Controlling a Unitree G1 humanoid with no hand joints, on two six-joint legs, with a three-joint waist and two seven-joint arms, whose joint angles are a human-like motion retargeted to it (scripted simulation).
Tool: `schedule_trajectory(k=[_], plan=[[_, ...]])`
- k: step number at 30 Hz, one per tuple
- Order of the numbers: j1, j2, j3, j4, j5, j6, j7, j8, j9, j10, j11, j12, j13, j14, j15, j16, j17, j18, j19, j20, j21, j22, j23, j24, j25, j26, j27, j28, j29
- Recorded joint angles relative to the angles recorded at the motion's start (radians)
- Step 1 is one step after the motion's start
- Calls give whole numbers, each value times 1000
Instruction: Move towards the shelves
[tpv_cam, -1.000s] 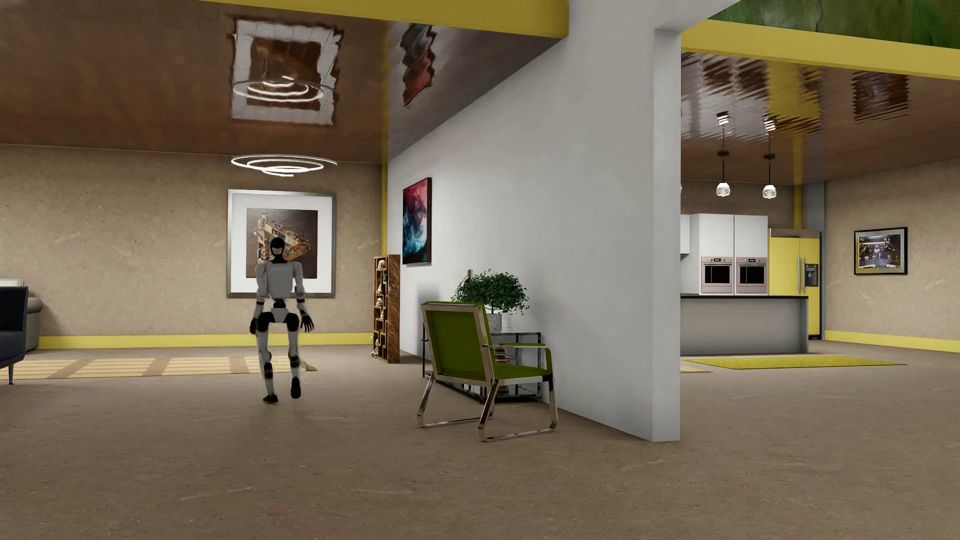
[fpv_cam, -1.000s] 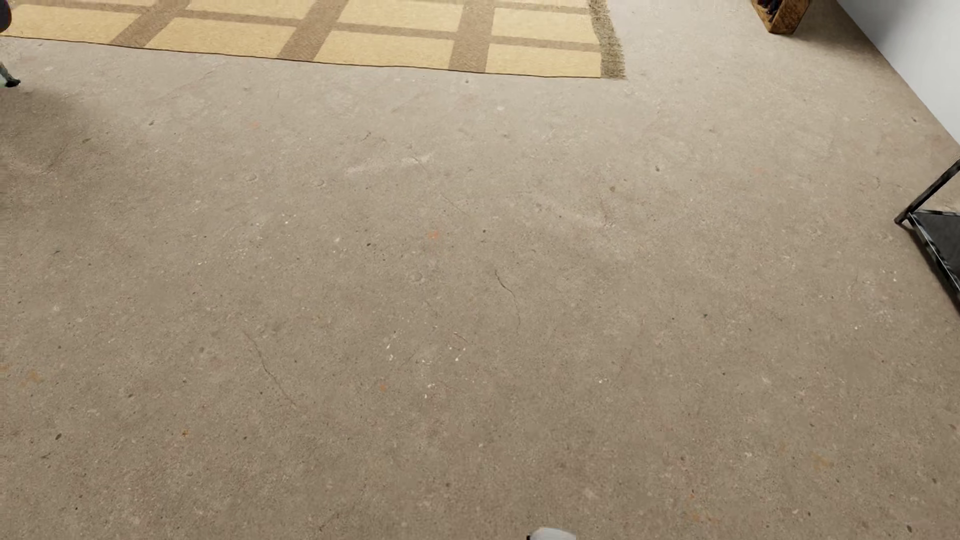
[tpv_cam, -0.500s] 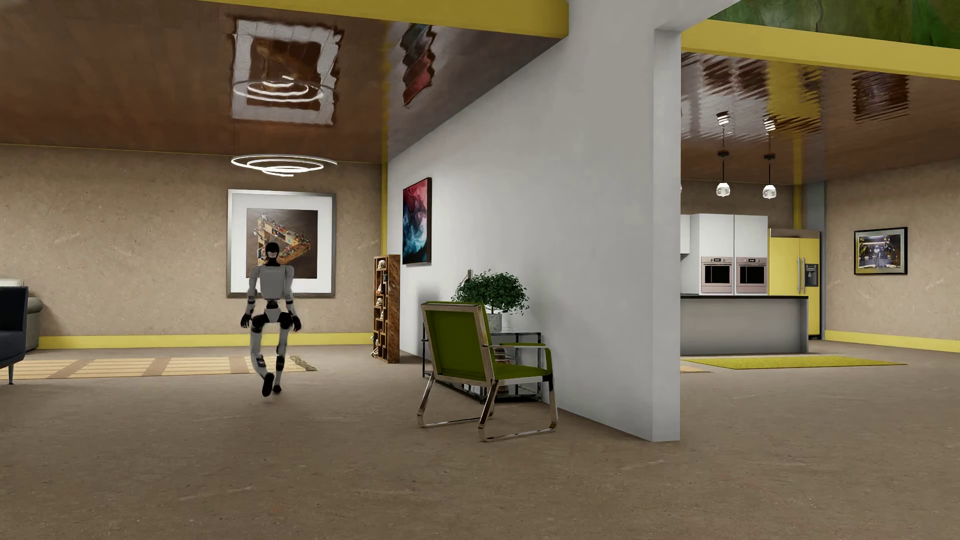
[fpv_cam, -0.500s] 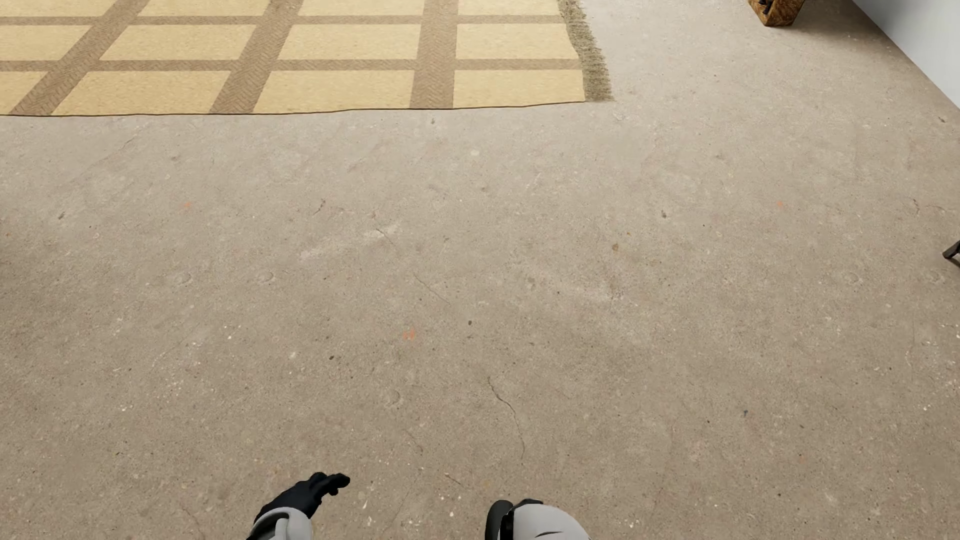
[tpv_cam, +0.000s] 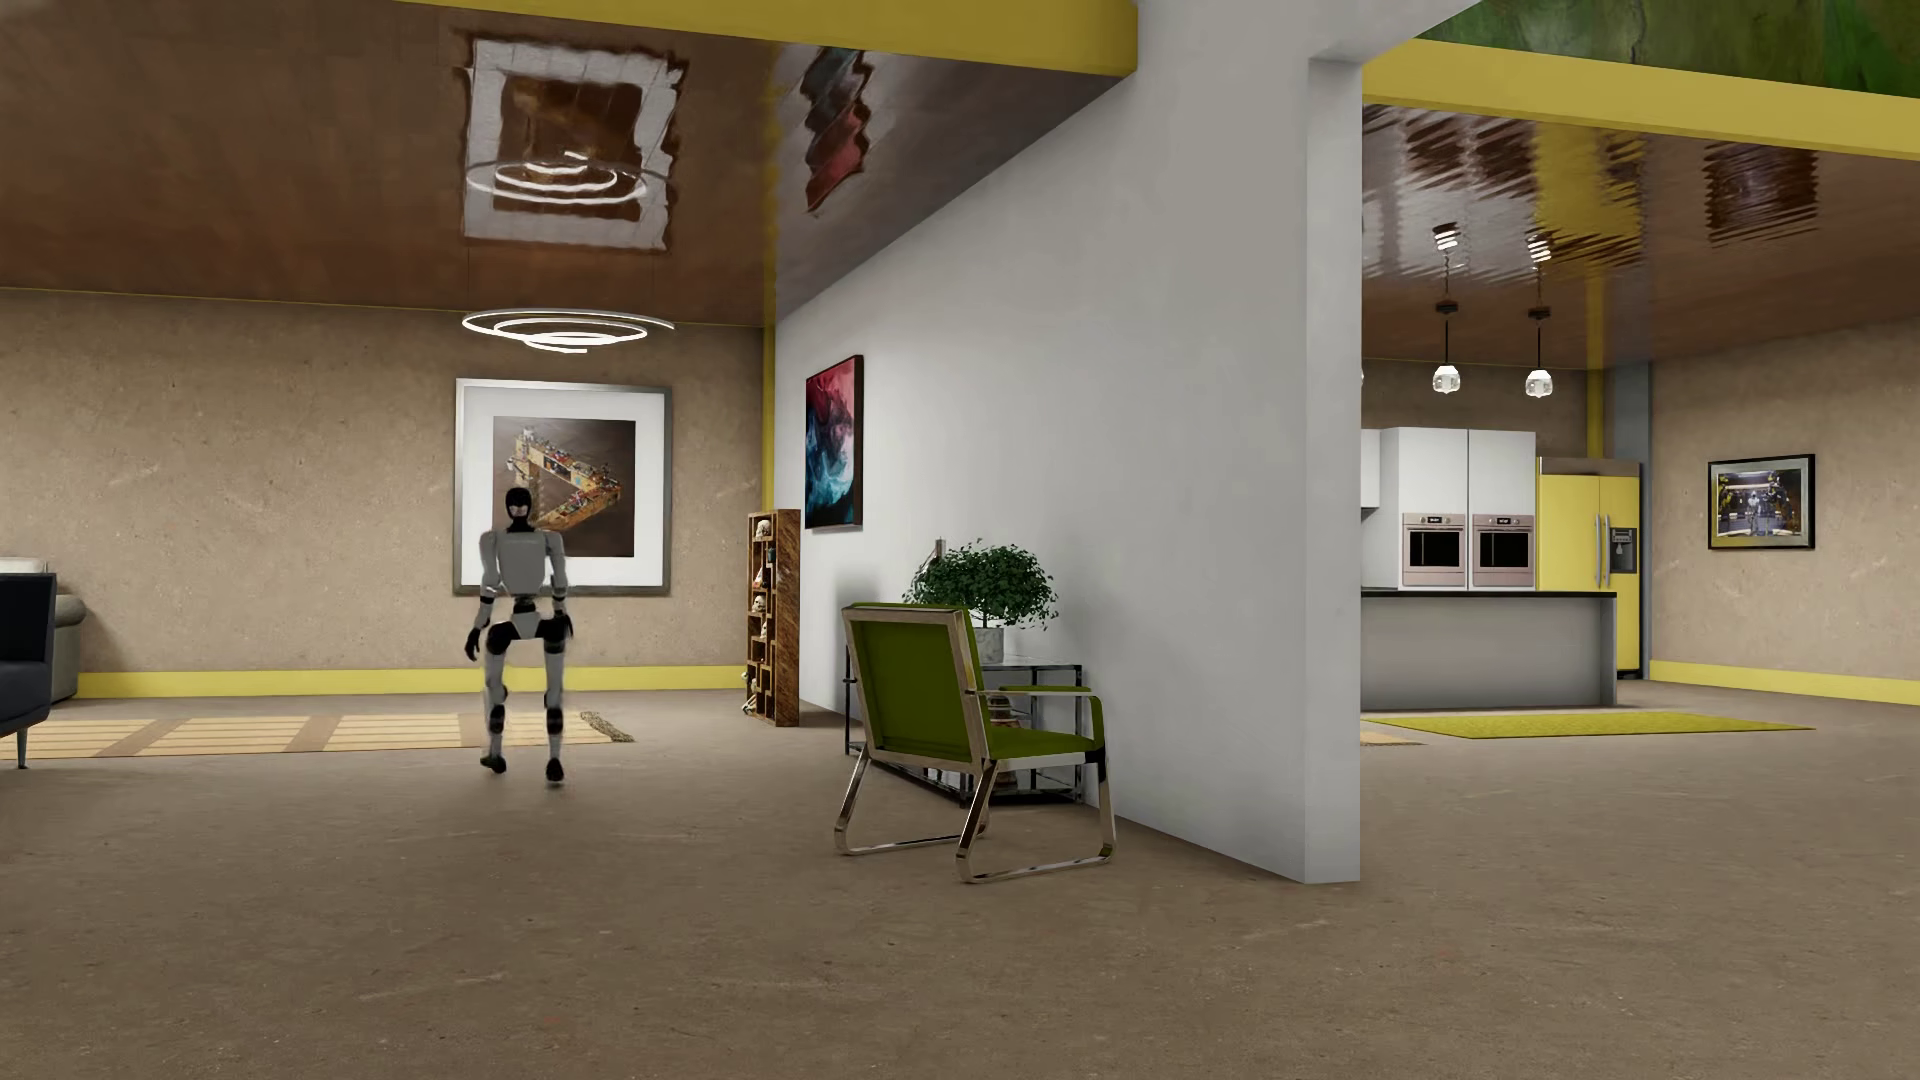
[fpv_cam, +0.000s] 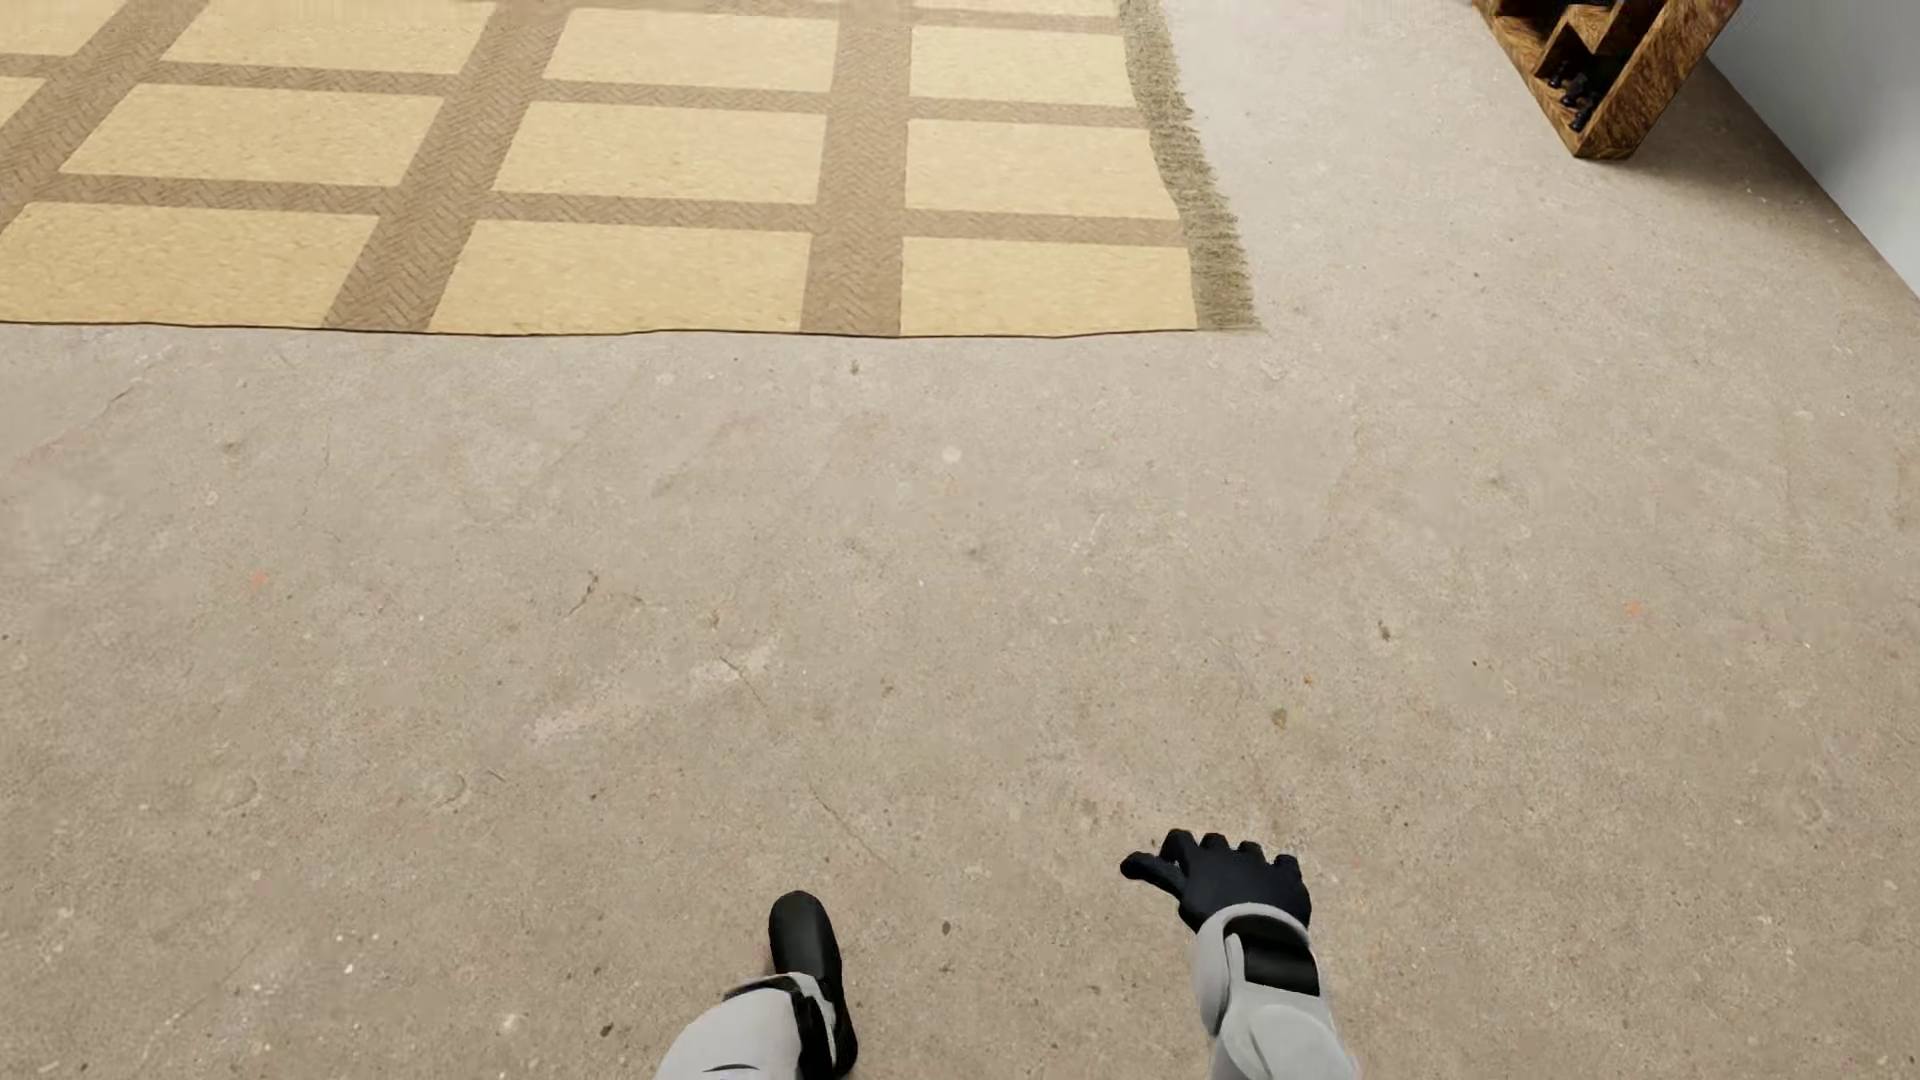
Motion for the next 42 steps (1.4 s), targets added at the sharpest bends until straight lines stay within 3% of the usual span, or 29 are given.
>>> schedule_trajectory(k=[1,2,4,5,7,8,11,13,15,16,17,18,19,20,21,22,23,24,25,27,29,32,33,36,37,38,40,41,42], plan=[[17,17,5,-1,-31,-13,4,2,2,92,78,-4,26,32,84,-13,-12,23,3,13,10,-5,23,-2,-13,-1,8,6,16],[19,-9,7,-8,-72,-30,16,-7,5,196,215,-16,59,-25,166,-27,-16,35,-16,25,-4,-7,49,-10,-12,-10,36,21,26],[79,-150,7,-54,-195,-72,49,-38,11,288,600,-78,132,-151,357,-33,0,45,25,20,-68,9,101,-6,32,-32,98,44,54],[125,-238,0,-86,-248,-93,60,-39,12,287,751,-132,164,-194,418,-19,10,42,22,0,-86,27,134,17,42,-31,120,43,79],[223,-414,-25,-149,-272,-126,48,-33,13,250,928,-267,233,-251,319,25,19,34,-31,-39,-77,65,180,65,10,-42,126,29,133],[273,-492,-41,-181,-261,-135,28,-32,12,220,951,-349,274,-270,310,40,32,30,-29,-57,-68,74,177,77,-21,-59,132,26,141],[416,-682,-90,-256,-231,-146,-41,-47,2,132,776,-551,368,-330,283,78,67,17,-52,-129,-123,31,126,94,-25,-130,112,37,149],[502,-733,-114,-290,-248,-151,-77,-145,-5,85,463,-650,391,-376,288,101,72,8,-107,-187,-163,-39,101,97,-17,-176,104,56,137],[591,-720,-119,-321,-201,-155,-96,-277,-12,22,17,-711,387,-406,342,122,52,-4,-44,-234,-173,-123,91,106,-37,-204,78,67,152],[638,-731,-118,-336,-147,-155,-96,-277,-14,-10,-159,-722,379,-422,315,126,37,-11,41,-242,-181,-166,79,105,-40,-217,60,83,170],[685,-754,-118,-348,-99,-152,-96,-210,-16,-29,-253,-717,369,-438,291,127,22,-17,48,-243,-190,-204,67,99,-42,-233,47,110,187],[729,-764,-113,-361,-85,-150,-86,-217,-19,-34,-246,-699,357,-447,251,128,9,-19,45,-242,-198,-226,58,92,-45,-235,40,114,195],[764,-754,-110,-366,-92,-144,-79,-266,-21,-23,-202,-673,344,-444,289,133,7,-16,-17,-250,-211,-235,51,97,-42,-233,38,111,192],[795,-746,-112,-362,-109,-131,-85,-303,-21,15,-135,-644,336,-421,332,134,16,2,-150,-265,-230,-221,43,108,-37,-219,47,102,172],[800,-737,-119,-350,-139,-113,-99,-332,-19,98,-57,-613,336,-363,385,129,30,-7,-225,-283,-256,-184,33,118,-28,-201,70,95,135],[779,-726,-127,-317,-157,-92,-102,-349,-17,223,30,-580,336,-252,370,129,55,-12,-261,-302,-280,-119,31,130,-8,-169,92,59,95],[725,-709,-133,-278,-162,-71,-111,-359,-14,407,98,-547,324,-156,312,129,82,-69,-267,-307,-299,-47,43,133,19,-137,104,13,58],[644,-676,-134,-225,-150,-53,-112,-368,-12,610,130,-513,301,-53,256,128,104,-114,-260,-294,-302,32,69,124,35,-86,110,-52,25],[556,-634,-130,-163,-128,-34,-111,-370,-11,784,140,-478,268,27,212,131,118,-107,-253,-276,-288,103,103,119,26,-35,119,-125,-25],[380,-531,-105,-45,-60,-5,-112,-344,-9,995,99,-371,185,-78,158,134,138,-41,-235,-212,-233,151,170,92,-28,12,118,-233,-142],[218,-424,-64,40,17,11,-135,-282,-11,1031,35,-226,106,-88,124,148,166,-8,-220,-176,-196,105,163,104,-13,-20,71,-268,-221],[43,-296,-8,31,84,21,-167,-165,-20,756,-22,-22,14,-110,59,112,133,32,-196,-94,-67,13,82,78,-26,-86,-10,-223,-261],[20,-259,4,12,96,24,-158,-132,-22,570,-37,21,-13,-91,37,88,109,29,-188,-74,-30,-4,50,68,-34,-92,-29,-209,-249],[31,-141,12,-110,122,28,-188,-73,-25,-130,-106,73,-62,-48,-22,45,53,-103,-162,-72,-11,-10,-31,96,35,-88,-68,-248,-74],[20,-101,8,-140,125,28,-162,-72,-21,-217,-110,72,-60,-83,-43,41,38,-200,-150,-78,-20,-12,-45,114,71,-96,-66,-274,-9],[7,-65,5,-158,126,27,-129,-79,-17,-195,-99,61,-47,-84,-55,40,21,-152,-140,-82,-25,-15,-48,131,95,-103,-60,-296,19],[2,15,12,-175,112,15,-141,-66,-13,-26,-47,46,-14,-25,-25,30,-8,-55,-130,-67,-3,-46,16,154,83,-102,-40,-292,26],[18,43,18,-160,97,3,-130,-53,-12,52,7,49,-3,37,26,15,-14,-35,-117,-35,15,-79,86,141,57,-104,-11,-247,45],[28,39,23,-144,71,-13,-106,-49,-9,141,110,45,11,21,103,1,-23,10,-104,-6,38,-102,160,124,7,-108,33,-192,87]])
